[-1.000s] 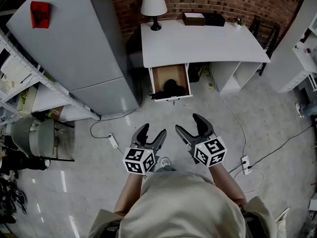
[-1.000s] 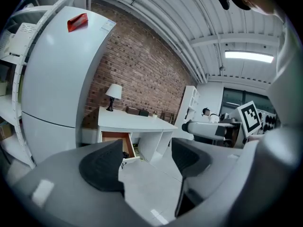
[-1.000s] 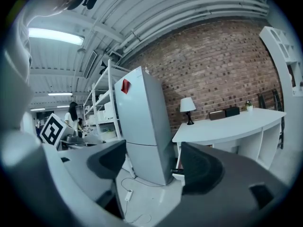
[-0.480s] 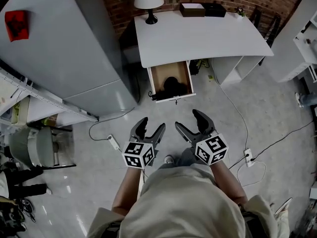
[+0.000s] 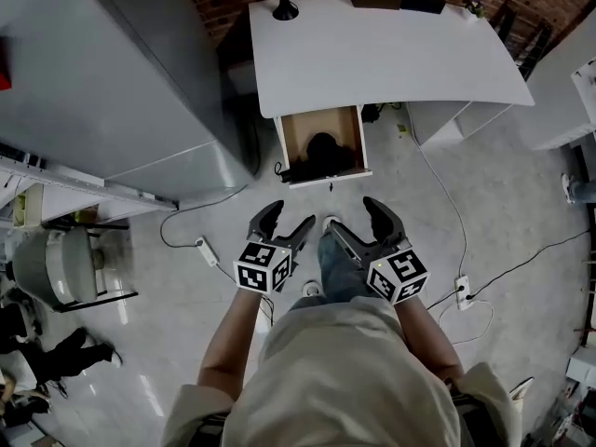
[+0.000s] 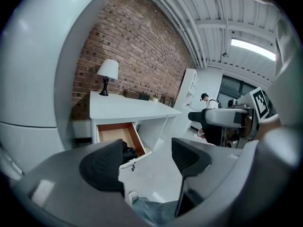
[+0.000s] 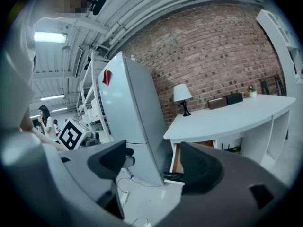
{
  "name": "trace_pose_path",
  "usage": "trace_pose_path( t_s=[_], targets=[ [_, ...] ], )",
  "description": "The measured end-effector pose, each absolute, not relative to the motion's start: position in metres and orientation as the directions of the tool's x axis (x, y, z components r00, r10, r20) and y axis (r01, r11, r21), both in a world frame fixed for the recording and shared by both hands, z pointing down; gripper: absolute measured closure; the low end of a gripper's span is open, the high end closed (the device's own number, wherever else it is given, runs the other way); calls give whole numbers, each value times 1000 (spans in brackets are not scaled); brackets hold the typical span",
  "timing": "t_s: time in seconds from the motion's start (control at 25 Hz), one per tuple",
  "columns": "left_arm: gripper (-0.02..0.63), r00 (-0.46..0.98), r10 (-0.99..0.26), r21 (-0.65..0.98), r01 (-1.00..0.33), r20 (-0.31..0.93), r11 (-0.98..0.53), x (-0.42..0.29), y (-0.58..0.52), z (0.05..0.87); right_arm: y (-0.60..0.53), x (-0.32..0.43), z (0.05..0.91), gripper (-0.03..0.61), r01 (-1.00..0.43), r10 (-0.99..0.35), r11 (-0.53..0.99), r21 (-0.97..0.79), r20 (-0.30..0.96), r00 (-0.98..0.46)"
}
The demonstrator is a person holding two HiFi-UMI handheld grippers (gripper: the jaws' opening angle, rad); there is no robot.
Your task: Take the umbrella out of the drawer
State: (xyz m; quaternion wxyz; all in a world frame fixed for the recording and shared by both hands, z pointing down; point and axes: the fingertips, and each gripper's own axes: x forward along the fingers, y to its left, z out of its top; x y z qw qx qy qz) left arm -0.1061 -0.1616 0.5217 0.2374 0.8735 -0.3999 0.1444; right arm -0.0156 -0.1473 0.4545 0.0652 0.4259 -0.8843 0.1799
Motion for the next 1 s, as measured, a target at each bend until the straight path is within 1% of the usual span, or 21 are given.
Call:
trace_pose_path(
  t_s=[0.24,0.44,0.68,1.0],
  targets=[
    [304,643,-573,344,-761,509,-549,-92,-225,560,-215,0,470,244,-769,-710,585,-257,295,-639],
    [304,643,-513,346,-753,569,-560,-69,-269,597,-256,19,492,249,-771,-694,579,-264,336,-637],
    [298,638,-406,329,-723,654,-607,-39,-308,647,-282,33,525,259,-762,-655,562,-321,389,-648],
    [277,592,-275,333,-713,757,-617,-16,-342,729,-307,54,564,271,-771,-638,535,-346,433,-637]
  ],
)
